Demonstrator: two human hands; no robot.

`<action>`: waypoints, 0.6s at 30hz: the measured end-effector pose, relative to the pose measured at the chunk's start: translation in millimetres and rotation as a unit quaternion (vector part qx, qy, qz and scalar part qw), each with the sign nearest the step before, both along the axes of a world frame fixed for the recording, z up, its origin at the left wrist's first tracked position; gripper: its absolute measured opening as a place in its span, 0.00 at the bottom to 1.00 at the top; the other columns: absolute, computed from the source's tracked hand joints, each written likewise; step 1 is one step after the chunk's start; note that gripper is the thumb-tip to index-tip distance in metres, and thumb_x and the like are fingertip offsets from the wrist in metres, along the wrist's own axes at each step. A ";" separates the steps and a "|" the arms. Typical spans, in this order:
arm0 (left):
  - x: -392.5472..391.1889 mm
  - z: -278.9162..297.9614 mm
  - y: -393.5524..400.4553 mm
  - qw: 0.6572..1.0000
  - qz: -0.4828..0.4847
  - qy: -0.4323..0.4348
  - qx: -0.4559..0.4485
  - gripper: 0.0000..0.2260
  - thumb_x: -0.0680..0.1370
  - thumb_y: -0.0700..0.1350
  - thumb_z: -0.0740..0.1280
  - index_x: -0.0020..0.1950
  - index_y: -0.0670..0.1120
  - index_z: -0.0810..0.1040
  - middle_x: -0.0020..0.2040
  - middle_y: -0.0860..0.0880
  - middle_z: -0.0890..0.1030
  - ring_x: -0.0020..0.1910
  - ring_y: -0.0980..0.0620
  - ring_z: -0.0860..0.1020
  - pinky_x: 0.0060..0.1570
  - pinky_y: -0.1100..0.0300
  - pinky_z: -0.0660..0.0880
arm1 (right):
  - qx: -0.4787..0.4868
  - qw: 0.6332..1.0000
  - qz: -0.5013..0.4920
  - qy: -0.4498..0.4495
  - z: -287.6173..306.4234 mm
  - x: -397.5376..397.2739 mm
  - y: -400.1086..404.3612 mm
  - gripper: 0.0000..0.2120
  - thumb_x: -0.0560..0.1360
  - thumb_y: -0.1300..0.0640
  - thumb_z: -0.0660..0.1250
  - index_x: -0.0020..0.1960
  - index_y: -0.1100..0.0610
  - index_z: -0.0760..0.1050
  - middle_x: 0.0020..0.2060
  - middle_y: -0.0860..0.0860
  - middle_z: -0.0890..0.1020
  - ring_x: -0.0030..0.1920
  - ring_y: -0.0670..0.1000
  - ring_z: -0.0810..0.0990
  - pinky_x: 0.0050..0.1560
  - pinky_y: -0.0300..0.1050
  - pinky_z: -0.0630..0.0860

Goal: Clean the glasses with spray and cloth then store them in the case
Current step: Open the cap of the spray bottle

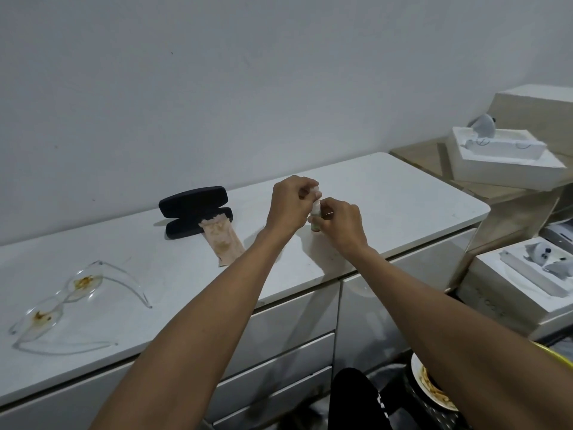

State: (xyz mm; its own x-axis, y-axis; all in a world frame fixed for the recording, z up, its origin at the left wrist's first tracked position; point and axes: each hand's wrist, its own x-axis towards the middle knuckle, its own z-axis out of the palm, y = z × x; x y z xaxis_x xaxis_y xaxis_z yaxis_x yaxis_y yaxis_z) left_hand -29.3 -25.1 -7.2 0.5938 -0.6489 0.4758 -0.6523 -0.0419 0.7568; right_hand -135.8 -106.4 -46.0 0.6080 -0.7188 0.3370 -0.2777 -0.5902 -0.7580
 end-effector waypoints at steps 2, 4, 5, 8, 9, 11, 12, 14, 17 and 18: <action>1.3 4.9 -2.0 1.000 -0.005 -0.005 0.000 0.08 0.76 0.38 0.73 0.55 0.41 0.85 0.47 0.49 0.84 0.44 0.54 0.82 0.47 0.63 0.79 | 0.002 1.000 -0.006 0.000 -0.1 -0.5 0.6 0.09 0.73 0.55 0.76 0.50 0.59 0.83 0.42 0.52 0.88 0.44 0.53 0.85 0.52 0.52 0.80; 4.5 9.1 -2.3 1.000 -0.014 -0.002 0.004 0.09 0.76 0.38 0.73 0.56 0.41 0.85 0.47 0.49 0.84 0.43 0.54 0.82 0.47 0.65 0.79 | 0.012 1.000 -0.008 -0.005 -0.1 -0.7 1.5 0.09 0.74 0.56 0.75 0.50 0.59 0.83 0.43 0.52 0.88 0.44 0.51 0.85 0.52 0.51 0.80; 6.3 10.4 -1.5 1.000 -0.014 0.002 0.002 0.09 0.76 0.37 0.73 0.56 0.41 0.85 0.47 0.49 0.84 0.43 0.54 0.82 0.47 0.67 0.78 | 0.015 1.000 -0.008 -0.008 -0.1 -0.8 1.9 0.08 0.74 0.56 0.75 0.51 0.59 0.83 0.43 0.52 0.88 0.43 0.51 0.85 0.51 0.51 0.80; 9.4 9.3 3.8 0.999 0.001 0.021 -0.025 0.09 0.77 0.37 0.73 0.56 0.40 0.85 0.48 0.47 0.85 0.43 0.54 0.82 0.46 0.71 0.77 | 0.014 1.000 -0.009 -0.007 0.1 -0.8 2.9 0.08 0.75 0.56 0.75 0.51 0.59 0.83 0.44 0.52 0.88 0.43 0.49 0.84 0.49 0.46 0.79; 10.1 7.6 6.4 0.999 0.008 0.032 -0.033 0.09 0.76 0.37 0.73 0.56 0.40 0.85 0.48 0.47 0.85 0.44 0.54 0.82 0.46 0.72 0.77 | 0.012 1.000 -0.011 -0.006 0.3 -1.1 2.7 0.08 0.75 0.56 0.75 0.51 0.59 0.83 0.45 0.52 0.87 0.42 0.49 0.83 0.49 0.46 0.78; 12.1 2.5 13.0 0.998 0.024 0.053 -0.035 0.09 0.76 0.37 0.74 0.56 0.40 0.85 0.47 0.49 0.85 0.43 0.56 0.82 0.45 0.73 0.76 | 0.014 1.000 -0.016 -0.008 1.2 -1.5 2.2 0.08 0.74 0.57 0.75 0.52 0.59 0.83 0.44 0.52 0.87 0.42 0.48 0.83 0.50 0.49 0.80; 13.8 -1.6 16.3 0.997 0.029 0.062 -0.028 0.09 0.75 0.37 0.74 0.55 0.40 0.85 0.46 0.49 0.85 0.43 0.56 0.82 0.45 0.71 0.77 | 0.017 1.000 -0.018 -0.012 1.7 -1.8 2.1 0.09 0.74 0.57 0.75 0.53 0.59 0.83 0.45 0.52 0.87 0.42 0.49 0.83 0.51 0.50 0.81; 17.3 -12.0 22.9 0.996 0.029 0.080 -0.007 0.08 0.73 0.36 0.76 0.52 0.40 0.86 0.44 0.49 0.85 0.42 0.53 0.83 0.48 0.65 0.80 | 0.022 0.999 -0.025 -0.020 2.7 -2.9 2.4 0.10 0.74 0.57 0.75 0.55 0.58 0.82 0.47 0.53 0.87 0.44 0.51 0.84 0.52 0.52 0.81; 16.9 -26.2 30.4 0.994 0.017 0.104 0.027 0.09 0.72 0.34 0.77 0.51 0.41 0.86 0.44 0.46 0.85 0.42 0.51 0.85 0.44 0.64 0.82 | 0.014 0.999 -0.030 -0.026 3.4 -4.1 2.5 0.12 0.75 0.56 0.75 0.56 0.58 0.82 0.47 0.54 0.87 0.45 0.52 0.84 0.52 0.52 0.81; 15.6 -30.2 31.6 0.993 0.013 0.109 0.040 0.09 0.72 0.33 0.77 0.51 0.41 0.86 0.44 0.46 0.85 0.42 0.51 0.84 0.39 0.67 0.80 | 0.010 0.999 -0.032 -0.025 3.6 -4.3 2.8 0.12 0.75 0.56 0.75 0.57 0.58 0.82 0.47 0.54 0.87 0.45 0.51 0.83 0.52 0.51 0.80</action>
